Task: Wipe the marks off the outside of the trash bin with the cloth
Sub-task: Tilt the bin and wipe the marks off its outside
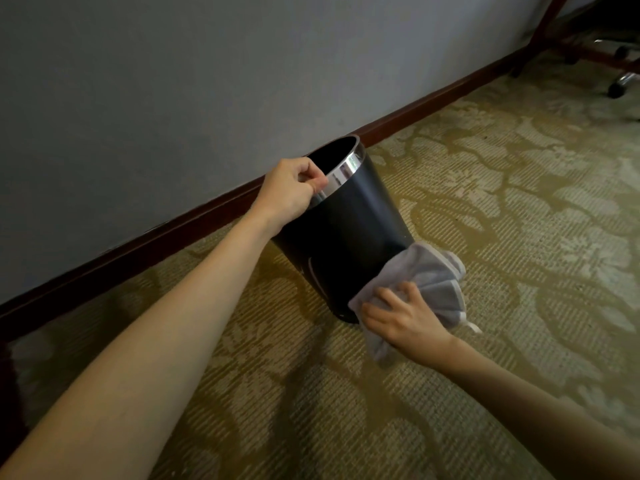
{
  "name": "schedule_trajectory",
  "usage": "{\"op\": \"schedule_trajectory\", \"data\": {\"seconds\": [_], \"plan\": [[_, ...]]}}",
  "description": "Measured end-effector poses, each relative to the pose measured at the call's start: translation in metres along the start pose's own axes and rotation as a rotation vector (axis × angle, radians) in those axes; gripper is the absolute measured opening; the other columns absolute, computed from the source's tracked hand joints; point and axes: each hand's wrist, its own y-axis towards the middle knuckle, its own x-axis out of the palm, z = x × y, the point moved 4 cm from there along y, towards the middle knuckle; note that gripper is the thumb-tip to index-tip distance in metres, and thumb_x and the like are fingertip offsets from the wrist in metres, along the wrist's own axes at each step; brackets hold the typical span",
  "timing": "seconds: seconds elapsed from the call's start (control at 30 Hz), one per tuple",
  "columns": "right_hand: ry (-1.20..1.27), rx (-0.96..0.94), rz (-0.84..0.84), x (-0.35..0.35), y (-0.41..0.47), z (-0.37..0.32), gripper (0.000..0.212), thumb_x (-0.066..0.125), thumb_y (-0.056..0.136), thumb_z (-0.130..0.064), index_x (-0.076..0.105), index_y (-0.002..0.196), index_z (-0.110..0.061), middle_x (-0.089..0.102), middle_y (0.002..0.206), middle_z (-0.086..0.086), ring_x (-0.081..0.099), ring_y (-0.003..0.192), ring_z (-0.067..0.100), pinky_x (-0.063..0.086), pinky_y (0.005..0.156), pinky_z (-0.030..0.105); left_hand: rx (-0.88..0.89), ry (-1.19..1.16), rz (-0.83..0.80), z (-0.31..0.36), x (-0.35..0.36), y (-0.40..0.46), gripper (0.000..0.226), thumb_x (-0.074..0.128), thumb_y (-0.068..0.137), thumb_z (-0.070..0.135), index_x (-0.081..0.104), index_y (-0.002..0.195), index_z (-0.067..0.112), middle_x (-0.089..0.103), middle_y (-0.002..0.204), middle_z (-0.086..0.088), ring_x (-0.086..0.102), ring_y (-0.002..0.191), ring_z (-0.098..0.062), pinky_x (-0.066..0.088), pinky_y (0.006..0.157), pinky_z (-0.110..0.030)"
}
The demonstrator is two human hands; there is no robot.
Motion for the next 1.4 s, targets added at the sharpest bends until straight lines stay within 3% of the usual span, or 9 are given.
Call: {"op": "schedule_trajectory", "data": {"seconds": [0.17,0.37,0.43,0.5,0.63,0.8,1.07,1.27,1.4], "plan": [[0.109,0.023,-0.056,0.002,-0.004,0.01,0.027,0.069,0.077,-0.036,0.066,0.103,-0.028,0.064,0.106,-0.011,0.051,0.104,0.021,0.04,0.082,0.044,-0.003,-0.005,0.022,-0.005,-0.006,-0.001,0.015,0.06,0.091,0.015,0.062,0.077,0.02,0.063,0.077,0.005,0.058,0.076,-0.007,0.045,0.068,-0.021],[0.302,0.328,0.242,-0.042,0.055,0.06,0.027,0.062,0.077,-0.019,0.068,0.104,-0.023,0.066,0.11,-0.006,0.052,0.103,0.025,0.034,0.085,0.044,0.024,0.019,0.049,-0.018,-0.015,0.0,0.024,0.06,0.091,0.013,0.056,0.07,0.024,0.058,0.068,0.008,0.053,0.062,-0.001,0.041,0.062,-0.016],[0.598,0.031,0.186,-0.066,0.091,0.082,0.032,0.043,0.093,-0.03,0.067,0.097,-0.01,0.064,0.099,-0.002,0.058,0.094,0.022,0.036,0.089,0.042,0.037,0.037,0.044,-0.022,-0.018,0.001,0.025,0.059,0.091,0.013,0.054,0.069,0.024,0.055,0.066,0.006,0.05,0.062,-0.006,0.041,0.062,-0.021],[0.91,-0.195,0.039,-0.074,0.113,0.097,0.039,0.047,0.085,-0.032,0.061,0.082,0.004,0.059,0.09,0.002,0.058,0.085,0.022,0.043,0.085,0.048,0.038,0.037,0.037,-0.026,-0.021,0.002,0.027,0.058,0.091,0.013,0.053,0.068,0.026,0.054,0.066,0.005,0.049,0.062,-0.007,0.04,0.062,-0.023],[0.713,0.746,0.221,-0.041,0.078,0.117,0.046,0.054,0.071,0.002,0.066,0.111,-0.018,0.065,0.104,-0.001,0.053,0.096,0.028,0.041,0.085,0.049,0.004,0.006,0.025,-0.039,-0.033,0.002,0.031,0.057,0.092,0.016,0.055,0.065,0.032,0.059,0.069,0.005,0.054,0.066,-0.008,0.041,0.063,-0.025],[0.763,0.806,0.091,-0.019,0.042,0.117,0.025,0.057,0.079,0.002,0.067,0.096,-0.013,0.065,0.094,0.005,0.059,0.091,0.029,0.043,0.086,0.049,-0.064,-0.019,0.036,-0.057,-0.05,0.0,0.035,0.055,0.093,0.019,0.058,0.065,0.039,0.065,0.076,0.002,0.061,0.073,-0.016,0.046,0.065,-0.028],[0.587,0.765,-0.031,-0.029,0.044,0.082,0.046,0.058,0.072,-0.005,0.063,0.11,-0.031,0.057,0.101,-0.011,0.046,0.097,0.022,0.038,0.082,0.046,-0.156,-0.071,0.048,-0.085,-0.07,-0.014,0.025,0.05,0.096,0.019,0.056,0.074,0.027,0.066,0.089,-0.007,0.064,0.091,-0.026,0.047,0.072,-0.033],[0.329,0.409,0.103,-0.039,0.056,0.027,0.045,0.079,0.057,-0.009,0.07,0.1,-0.021,0.065,0.097,-0.003,0.056,0.093,0.026,0.045,0.075,0.05,-0.137,-0.079,0.035,-0.084,-0.066,-0.016,0.023,0.048,0.097,0.017,0.054,0.077,0.024,0.064,0.091,-0.008,0.06,0.086,-0.019,0.044,0.075,-0.031],[0.119,0.003,-0.122,-0.011,0.035,-0.031,0.039,0.074,0.068,-0.029,0.065,0.105,-0.026,0.06,0.11,-0.004,0.053,0.106,0.025,0.046,0.081,0.05,-0.069,-0.08,0.037,-0.079,-0.059,-0.014,0.027,0.048,0.097,0.017,0.054,0.074,0.028,0.062,0.08,0.001,0.057,0.073,-0.005,0.042,0.069,-0.026]]}}
